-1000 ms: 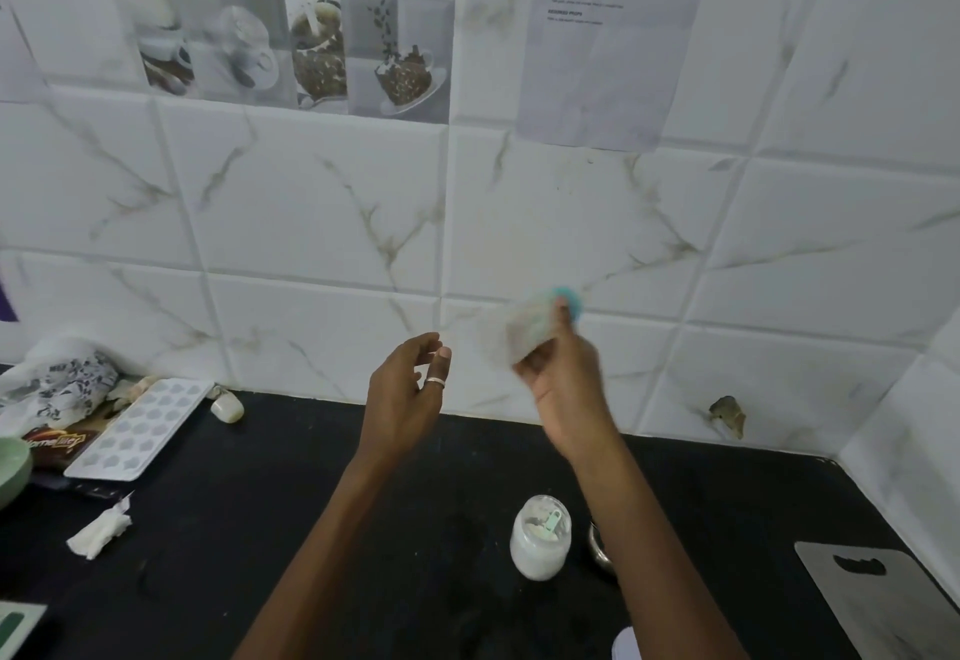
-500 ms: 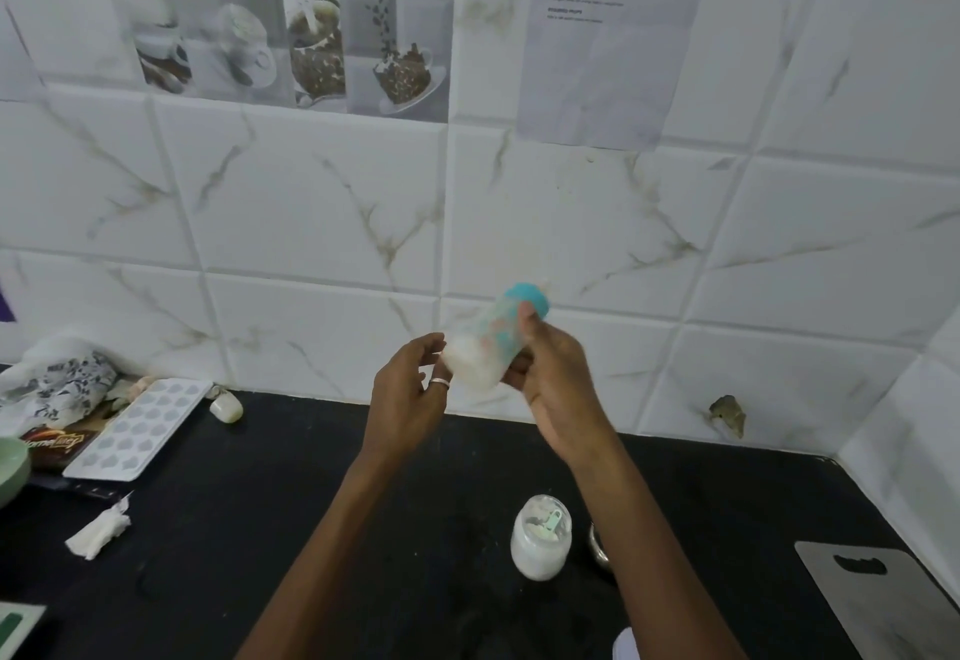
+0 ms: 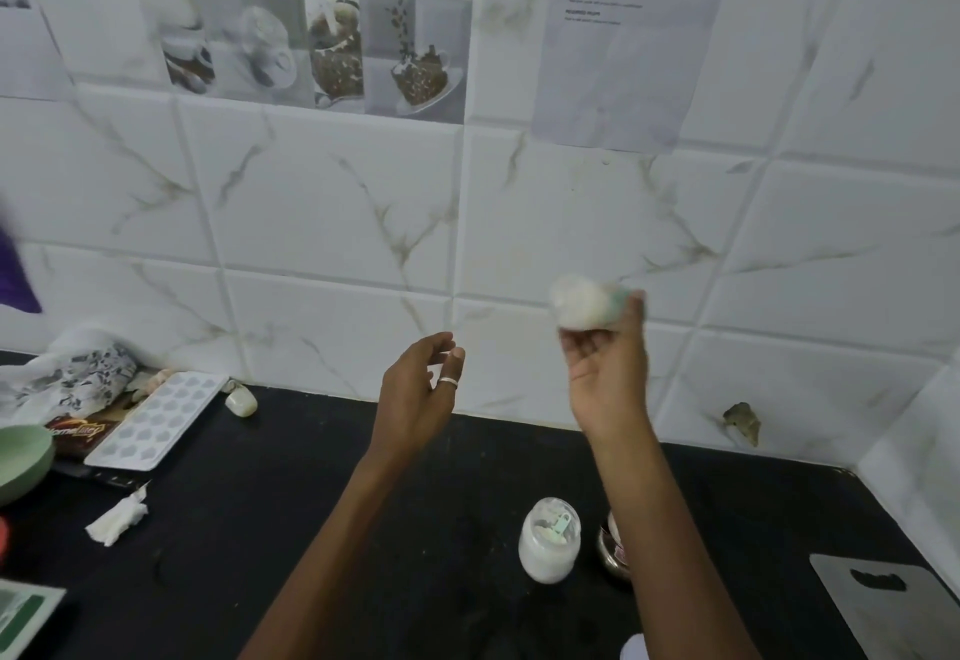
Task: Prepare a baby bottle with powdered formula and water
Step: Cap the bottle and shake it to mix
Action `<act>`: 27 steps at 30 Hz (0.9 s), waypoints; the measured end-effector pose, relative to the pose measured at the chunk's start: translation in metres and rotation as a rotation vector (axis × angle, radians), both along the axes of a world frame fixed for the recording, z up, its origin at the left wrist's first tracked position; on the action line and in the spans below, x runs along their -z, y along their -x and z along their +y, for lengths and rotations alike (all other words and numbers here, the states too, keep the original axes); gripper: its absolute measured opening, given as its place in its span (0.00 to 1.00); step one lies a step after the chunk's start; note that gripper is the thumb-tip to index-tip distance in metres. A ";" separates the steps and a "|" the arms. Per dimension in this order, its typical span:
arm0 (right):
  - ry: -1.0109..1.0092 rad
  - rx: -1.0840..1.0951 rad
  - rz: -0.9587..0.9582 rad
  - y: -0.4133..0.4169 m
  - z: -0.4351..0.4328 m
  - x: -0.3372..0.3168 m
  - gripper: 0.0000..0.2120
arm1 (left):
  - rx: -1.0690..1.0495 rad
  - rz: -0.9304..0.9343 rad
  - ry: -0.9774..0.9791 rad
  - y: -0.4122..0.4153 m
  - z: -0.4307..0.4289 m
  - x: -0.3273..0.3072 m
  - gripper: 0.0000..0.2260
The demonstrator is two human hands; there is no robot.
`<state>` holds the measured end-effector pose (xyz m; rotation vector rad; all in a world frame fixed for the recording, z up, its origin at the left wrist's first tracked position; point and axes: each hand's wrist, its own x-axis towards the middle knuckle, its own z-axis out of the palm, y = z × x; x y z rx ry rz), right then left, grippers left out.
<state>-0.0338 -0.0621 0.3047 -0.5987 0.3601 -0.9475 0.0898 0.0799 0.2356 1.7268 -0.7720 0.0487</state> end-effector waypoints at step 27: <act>0.604 -0.207 0.477 0.008 0.019 0.017 0.31 | 0.005 -0.010 -0.001 -0.003 -0.001 0.005 0.15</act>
